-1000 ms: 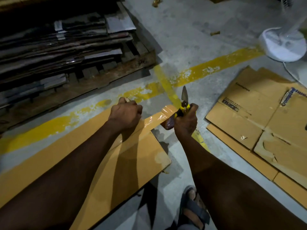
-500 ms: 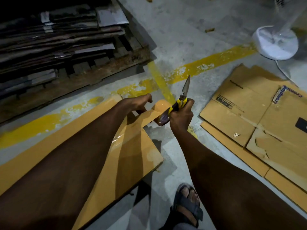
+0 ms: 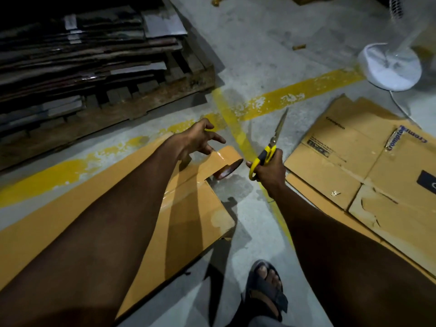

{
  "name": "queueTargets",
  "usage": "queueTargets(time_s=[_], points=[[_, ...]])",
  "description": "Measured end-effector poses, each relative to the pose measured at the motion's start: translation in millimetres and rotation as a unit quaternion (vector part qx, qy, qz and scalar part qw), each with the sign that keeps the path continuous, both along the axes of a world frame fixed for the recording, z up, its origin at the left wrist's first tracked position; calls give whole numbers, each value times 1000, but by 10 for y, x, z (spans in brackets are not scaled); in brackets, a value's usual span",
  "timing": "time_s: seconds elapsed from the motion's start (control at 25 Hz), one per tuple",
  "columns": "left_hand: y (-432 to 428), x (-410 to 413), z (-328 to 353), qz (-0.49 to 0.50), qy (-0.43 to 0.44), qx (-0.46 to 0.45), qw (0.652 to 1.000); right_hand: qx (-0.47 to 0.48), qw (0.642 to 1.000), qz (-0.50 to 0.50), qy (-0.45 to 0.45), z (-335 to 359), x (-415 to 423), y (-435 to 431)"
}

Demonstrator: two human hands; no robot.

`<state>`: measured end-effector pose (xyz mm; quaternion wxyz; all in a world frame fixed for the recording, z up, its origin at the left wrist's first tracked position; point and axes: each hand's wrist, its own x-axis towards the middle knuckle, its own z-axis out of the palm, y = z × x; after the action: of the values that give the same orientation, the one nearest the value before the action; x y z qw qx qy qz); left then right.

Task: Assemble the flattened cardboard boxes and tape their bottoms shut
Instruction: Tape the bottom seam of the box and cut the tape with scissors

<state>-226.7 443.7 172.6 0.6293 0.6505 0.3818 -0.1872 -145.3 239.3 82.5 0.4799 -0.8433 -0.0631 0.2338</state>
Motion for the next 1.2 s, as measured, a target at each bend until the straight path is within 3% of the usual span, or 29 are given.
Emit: queueTargets(time_s=[0.08,0.16,0.32,0.68,0.96,1.2], points=[[-15,-11,6,10,-13,-2,1000,59,987,42,144,60,22,-185],[-39,-44,-3,35,-36,10,999,95,945,113,290,272,-8,-324],[-113,-102,73,56,-35,46,997,94,854,268,436,513,-36,-560],[-228,-137,97,77,-62,73,992,27,812,358,461,582,-498,-817],[-180,-134,20,80,-76,75,991,-15,864,328,380,606,-640,-457],[-138,-99,-63,58,-65,69,994,33,887,292,355,478,-654,-313]])
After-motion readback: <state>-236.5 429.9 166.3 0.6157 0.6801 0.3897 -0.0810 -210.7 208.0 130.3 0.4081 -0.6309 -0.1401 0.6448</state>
